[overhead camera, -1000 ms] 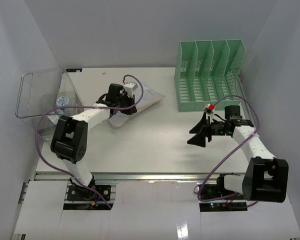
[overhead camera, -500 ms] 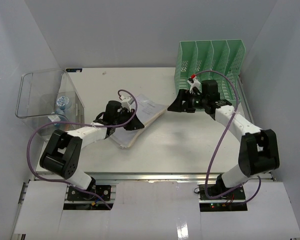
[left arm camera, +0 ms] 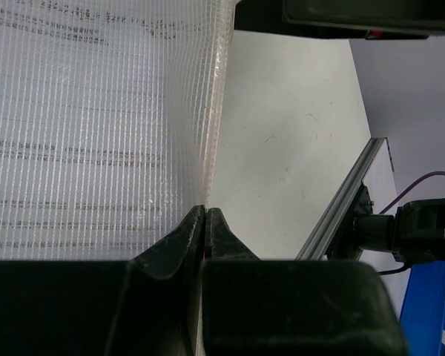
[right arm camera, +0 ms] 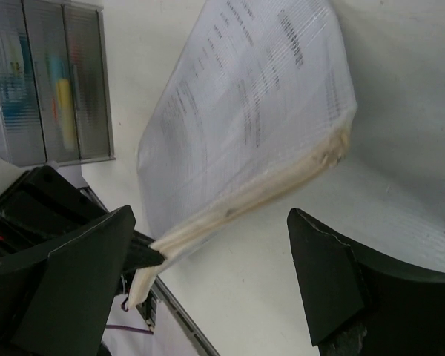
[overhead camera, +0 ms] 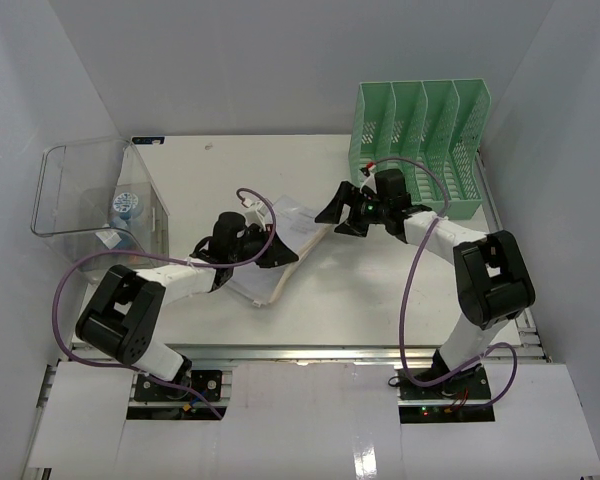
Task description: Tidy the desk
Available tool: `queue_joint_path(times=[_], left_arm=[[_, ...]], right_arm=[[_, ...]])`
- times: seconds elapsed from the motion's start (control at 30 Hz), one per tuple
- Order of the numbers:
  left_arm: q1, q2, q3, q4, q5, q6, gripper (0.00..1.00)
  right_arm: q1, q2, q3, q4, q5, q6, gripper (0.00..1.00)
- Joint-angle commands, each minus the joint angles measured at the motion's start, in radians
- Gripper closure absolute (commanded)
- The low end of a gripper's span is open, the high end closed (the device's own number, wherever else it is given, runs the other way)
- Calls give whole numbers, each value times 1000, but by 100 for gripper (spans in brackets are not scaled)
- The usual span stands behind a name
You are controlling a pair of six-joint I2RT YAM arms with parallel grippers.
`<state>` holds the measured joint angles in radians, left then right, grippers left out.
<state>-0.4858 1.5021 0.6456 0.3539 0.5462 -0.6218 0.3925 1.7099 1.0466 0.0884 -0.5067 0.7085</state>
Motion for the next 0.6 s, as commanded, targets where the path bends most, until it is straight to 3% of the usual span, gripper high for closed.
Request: queue_joint_path(times=[0.0,0.3,0.43,0.57], left_arm=[[-12,-53,-33,115,35,-53,100],[-29,-77,-70,226,77,-125,100],[-43,-84,-89,259,76,-150,100],[-49,-78,-122,313,65,-182,100]], right_arm=[[21,79,22,63,98,83,10],[37,107,-40,153,117,122,3],[39,139,-32,222,44,152,38],[46,147,-47,263,-10,192,60]])
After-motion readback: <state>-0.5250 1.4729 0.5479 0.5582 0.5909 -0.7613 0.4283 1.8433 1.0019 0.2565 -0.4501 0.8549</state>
